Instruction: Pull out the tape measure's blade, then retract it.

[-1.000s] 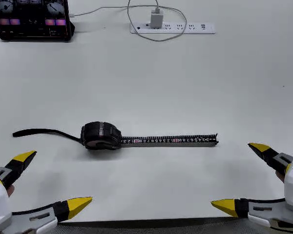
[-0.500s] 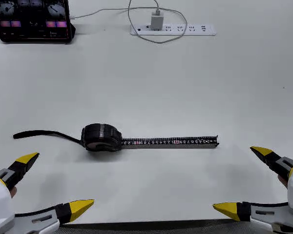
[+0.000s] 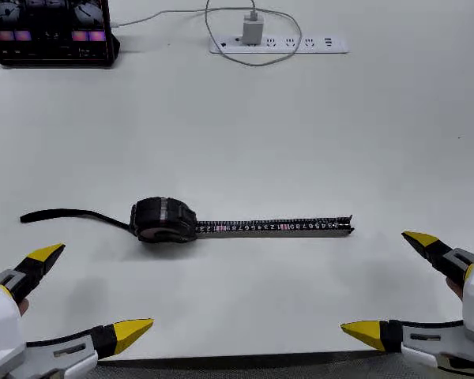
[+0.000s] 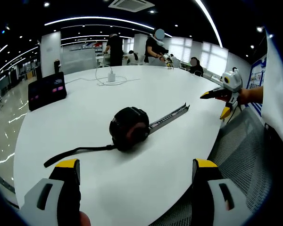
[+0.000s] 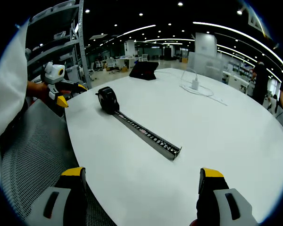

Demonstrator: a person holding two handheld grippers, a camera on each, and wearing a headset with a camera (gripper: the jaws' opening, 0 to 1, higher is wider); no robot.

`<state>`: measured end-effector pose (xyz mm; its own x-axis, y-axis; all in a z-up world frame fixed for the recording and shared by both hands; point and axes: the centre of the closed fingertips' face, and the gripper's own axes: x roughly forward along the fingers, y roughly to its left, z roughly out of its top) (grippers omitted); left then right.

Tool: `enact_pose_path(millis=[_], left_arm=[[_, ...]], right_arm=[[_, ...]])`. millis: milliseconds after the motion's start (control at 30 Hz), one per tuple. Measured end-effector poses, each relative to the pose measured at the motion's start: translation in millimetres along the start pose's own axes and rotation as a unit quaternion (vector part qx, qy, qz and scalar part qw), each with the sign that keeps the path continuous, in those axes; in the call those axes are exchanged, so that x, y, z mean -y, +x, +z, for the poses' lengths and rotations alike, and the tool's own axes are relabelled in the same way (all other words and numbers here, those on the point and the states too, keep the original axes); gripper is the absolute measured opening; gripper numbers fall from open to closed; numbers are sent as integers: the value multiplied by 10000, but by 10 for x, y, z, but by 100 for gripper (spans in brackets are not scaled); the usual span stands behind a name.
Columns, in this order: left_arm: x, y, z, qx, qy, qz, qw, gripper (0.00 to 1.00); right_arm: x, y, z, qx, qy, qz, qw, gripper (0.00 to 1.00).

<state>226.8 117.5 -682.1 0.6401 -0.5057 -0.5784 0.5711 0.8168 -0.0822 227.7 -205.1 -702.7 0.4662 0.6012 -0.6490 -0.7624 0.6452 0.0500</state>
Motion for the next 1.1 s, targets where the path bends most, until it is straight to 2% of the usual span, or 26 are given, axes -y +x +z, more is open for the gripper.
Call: enact_pose_path(millis=[167,633,967,1100], left_arm=[[8,13,67,36,54,-23,10000,97],[-1,37,79,37,13,-28,10000,97],[10,138,146,104,-133,-35,9999,95],[52,214,202,152,-186,-83,9997,95]], right_arm=[[15,1,28,7,-36,-3,10000,99],[15,-8,13,4,-17,-3,10000,99],[-1,-2,6,-6,3,20,10000,99],[13,5,0,-9,-6,22,10000,99]])
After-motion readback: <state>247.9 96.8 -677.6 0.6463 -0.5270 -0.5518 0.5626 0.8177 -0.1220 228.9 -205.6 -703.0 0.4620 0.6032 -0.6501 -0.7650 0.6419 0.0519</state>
